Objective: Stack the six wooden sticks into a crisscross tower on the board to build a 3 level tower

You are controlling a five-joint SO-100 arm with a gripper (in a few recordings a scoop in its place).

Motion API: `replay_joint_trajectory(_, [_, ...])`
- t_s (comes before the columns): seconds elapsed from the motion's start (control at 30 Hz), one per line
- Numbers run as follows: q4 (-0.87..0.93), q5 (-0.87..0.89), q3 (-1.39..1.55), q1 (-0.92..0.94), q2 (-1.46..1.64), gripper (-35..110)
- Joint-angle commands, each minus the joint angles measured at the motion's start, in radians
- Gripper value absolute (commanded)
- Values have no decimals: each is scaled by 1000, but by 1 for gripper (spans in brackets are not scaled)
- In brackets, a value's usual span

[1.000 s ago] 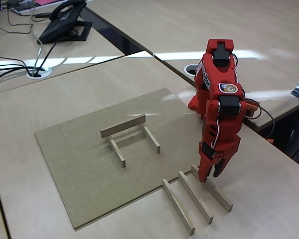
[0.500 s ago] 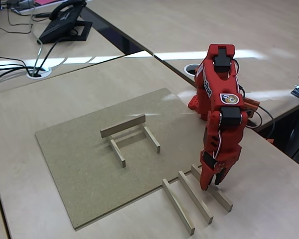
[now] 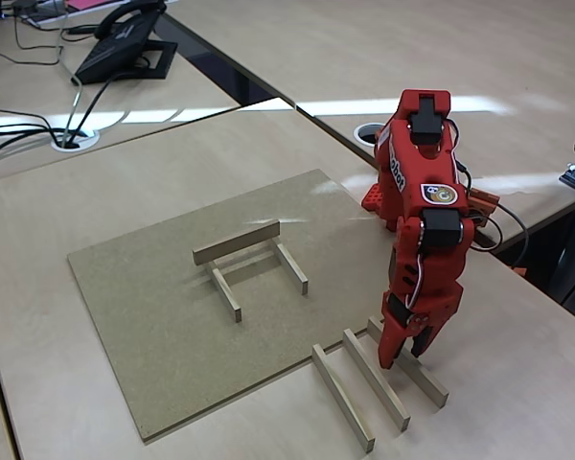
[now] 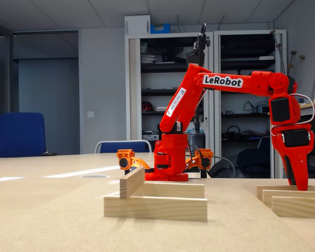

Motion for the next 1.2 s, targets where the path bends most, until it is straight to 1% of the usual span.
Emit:
replay_joint_trajectory(0.0, [-3,15,-31,14,6,12])
replay_joint_trajectory(0.17, [-11,25,-44,20,-11,1])
replay_joint_trajectory(0.3, [-3,25,-58,12,-5,0])
replay_joint_trajectory(0.47, [31,91,-72,5,8,0])
replay_joint_trajectory(0.63, [169,252,-161,0,29,0])
replay_joint_trajectory(0.8, [330,505,-227,20,87,0])
replay_joint_trajectory(0.87, [382,641,-227,48,127,0])
replay_joint_trajectory(1.0, [422,833,-202,158,198,0])
replay_joint_trajectory(1.17, [426,905,-193,370,239,0])
